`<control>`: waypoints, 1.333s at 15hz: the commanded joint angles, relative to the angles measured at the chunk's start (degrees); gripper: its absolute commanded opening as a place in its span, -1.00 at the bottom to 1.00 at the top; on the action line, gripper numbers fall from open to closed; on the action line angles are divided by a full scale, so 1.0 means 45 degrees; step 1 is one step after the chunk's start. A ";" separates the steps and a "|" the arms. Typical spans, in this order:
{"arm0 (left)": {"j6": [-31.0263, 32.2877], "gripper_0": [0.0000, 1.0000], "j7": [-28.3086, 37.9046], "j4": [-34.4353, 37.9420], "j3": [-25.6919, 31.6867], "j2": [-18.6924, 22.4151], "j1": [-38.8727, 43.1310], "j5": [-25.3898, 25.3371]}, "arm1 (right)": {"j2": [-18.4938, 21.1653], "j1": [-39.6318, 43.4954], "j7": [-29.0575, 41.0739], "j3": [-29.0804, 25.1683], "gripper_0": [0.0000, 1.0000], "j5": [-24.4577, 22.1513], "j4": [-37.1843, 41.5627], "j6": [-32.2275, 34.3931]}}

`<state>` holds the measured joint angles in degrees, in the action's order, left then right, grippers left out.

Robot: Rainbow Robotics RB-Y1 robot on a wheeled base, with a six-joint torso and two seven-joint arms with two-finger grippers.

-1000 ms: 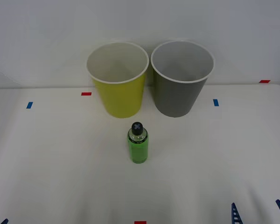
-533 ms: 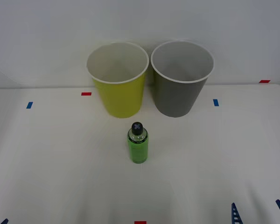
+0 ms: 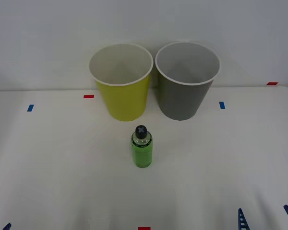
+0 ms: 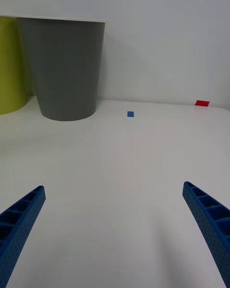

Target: Put cans in the gray bin and PET bottles in the light green bin.

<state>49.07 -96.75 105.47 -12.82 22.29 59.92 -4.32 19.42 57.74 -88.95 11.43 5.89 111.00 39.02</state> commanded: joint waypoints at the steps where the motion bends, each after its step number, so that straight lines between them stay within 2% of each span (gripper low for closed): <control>1: 0.0268 1.00 -0.0023 -0.0723 -0.1018 0.1141 -0.1811 -0.0759 | 0.0000 0.0000 0.0000 0.0000 1.00 0.0000 0.0000 0.0000; 4: 0.0268 1.00 -0.0141 -0.1407 -0.2405 0.2333 -0.3862 -0.1540 | 0.0000 0.0000 0.0000 0.0000 1.00 0.0000 0.0000 0.0000; 7: -0.0006 1.00 -0.0121 -0.1797 -0.3382 0.3055 -0.5600 -0.1970 | 0.0000 0.0000 0.0000 0.0000 1.00 0.0000 0.0000 0.0000; 14: -0.0455 1.00 -0.0141 -0.2207 -0.5120 0.3641 -0.7983 -0.2712 | 0.0000 0.0000 0.0000 0.0000 1.00 0.0000 0.0000 0.0000; 20: -0.0768 1.00 -0.0180 -0.2579 -0.5296 0.3563 -0.8881 -0.2751 | 0.0000 0.0000 0.0000 0.0000 1.00 0.0000 0.0000 0.0000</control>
<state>46.55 -97.55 93.97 -36.51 38.38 20.67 -16.75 19.42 57.74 -88.95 11.43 5.89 111.00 39.02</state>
